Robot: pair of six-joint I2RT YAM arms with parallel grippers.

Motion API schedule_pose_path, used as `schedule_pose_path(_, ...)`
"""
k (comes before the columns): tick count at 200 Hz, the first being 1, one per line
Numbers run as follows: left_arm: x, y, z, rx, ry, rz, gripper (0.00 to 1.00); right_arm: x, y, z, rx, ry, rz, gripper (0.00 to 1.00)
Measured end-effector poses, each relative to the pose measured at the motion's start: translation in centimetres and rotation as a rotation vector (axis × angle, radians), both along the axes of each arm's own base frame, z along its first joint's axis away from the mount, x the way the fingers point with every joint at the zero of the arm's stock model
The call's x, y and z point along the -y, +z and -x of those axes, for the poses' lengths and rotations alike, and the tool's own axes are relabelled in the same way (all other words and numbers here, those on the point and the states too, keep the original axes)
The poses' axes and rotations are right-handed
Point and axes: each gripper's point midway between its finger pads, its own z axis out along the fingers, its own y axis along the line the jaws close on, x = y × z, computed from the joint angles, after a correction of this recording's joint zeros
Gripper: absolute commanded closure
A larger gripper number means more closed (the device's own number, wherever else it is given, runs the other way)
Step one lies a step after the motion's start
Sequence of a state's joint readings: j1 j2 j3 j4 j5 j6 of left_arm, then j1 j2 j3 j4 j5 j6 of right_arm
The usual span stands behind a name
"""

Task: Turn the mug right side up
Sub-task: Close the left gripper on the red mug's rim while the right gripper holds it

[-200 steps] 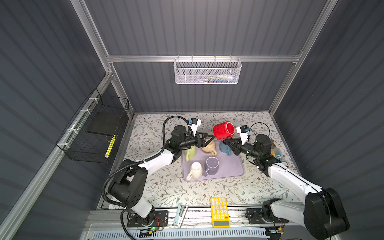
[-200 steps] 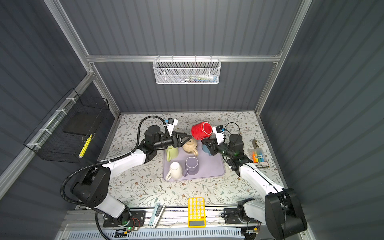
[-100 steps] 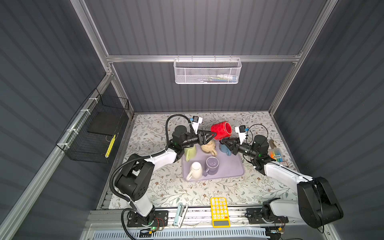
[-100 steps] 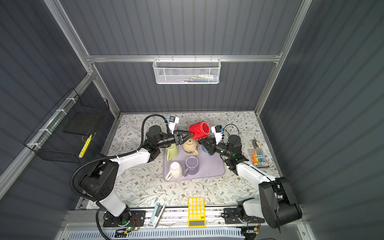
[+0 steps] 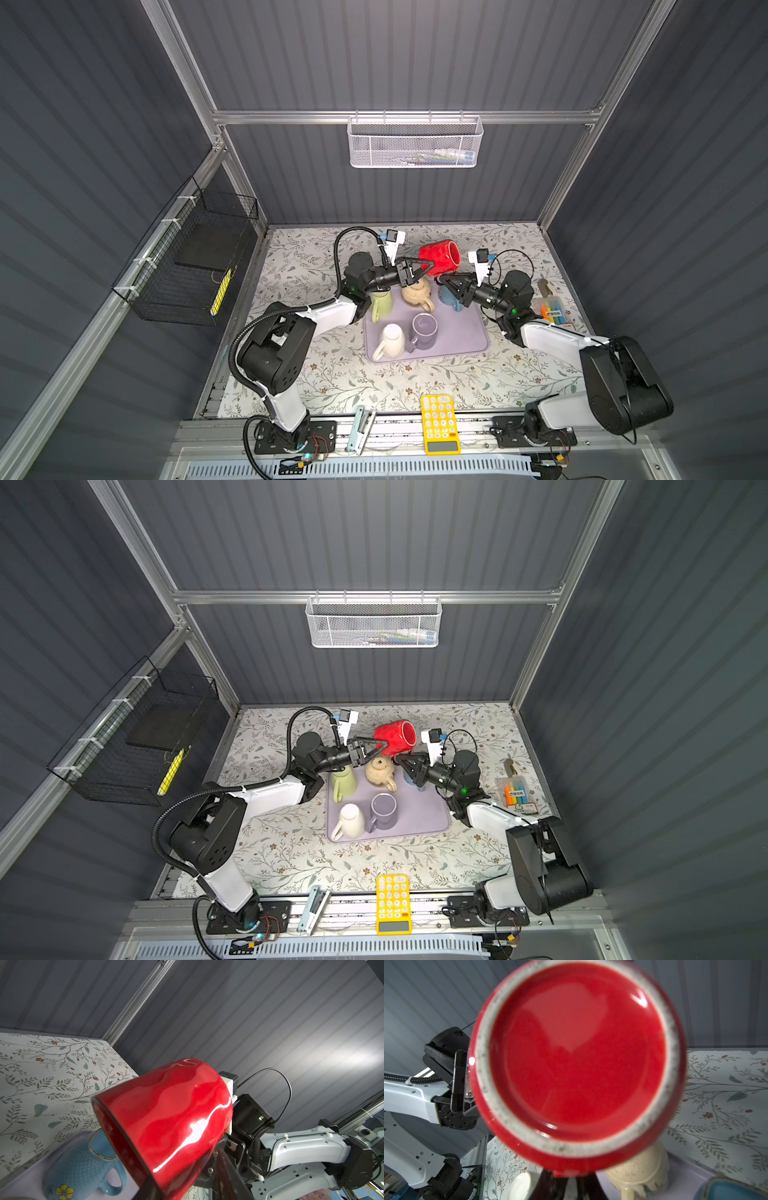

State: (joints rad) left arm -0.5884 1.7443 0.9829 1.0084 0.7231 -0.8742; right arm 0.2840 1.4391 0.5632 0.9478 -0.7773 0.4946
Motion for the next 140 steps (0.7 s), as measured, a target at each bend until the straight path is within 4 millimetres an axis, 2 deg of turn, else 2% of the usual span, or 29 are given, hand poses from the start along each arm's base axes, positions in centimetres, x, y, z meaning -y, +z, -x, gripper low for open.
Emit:
schedule_pose_path(63, -0.2, 0.3, -0.2, 0.014, 0.006, 0.008, 0.82, -0.6, -0.7, -0.5, -0.057, 0.038, -0.097, 1.0)
schedule_pose_path(73, -0.2, 0.4, 0.0, 0.026, -0.003, 0.009, 0.87, -0.6, -0.8, -0.4, -0.076, 0.044, -0.109, 1.0)
schedule_pose_path(87, -0.2, 0.6, 0.1, 0.03, -0.006, 0.015, 1.0, -0.7, -0.8, -0.3, -0.074, 0.05, -0.116, 0.97)
schedule_pose_path(140, -0.2, 1.6, 0.5, 0.052, -0.023, 0.049, 1.0, -0.7, -0.1, 0.0, -0.069, 0.066, -0.143, 0.8)
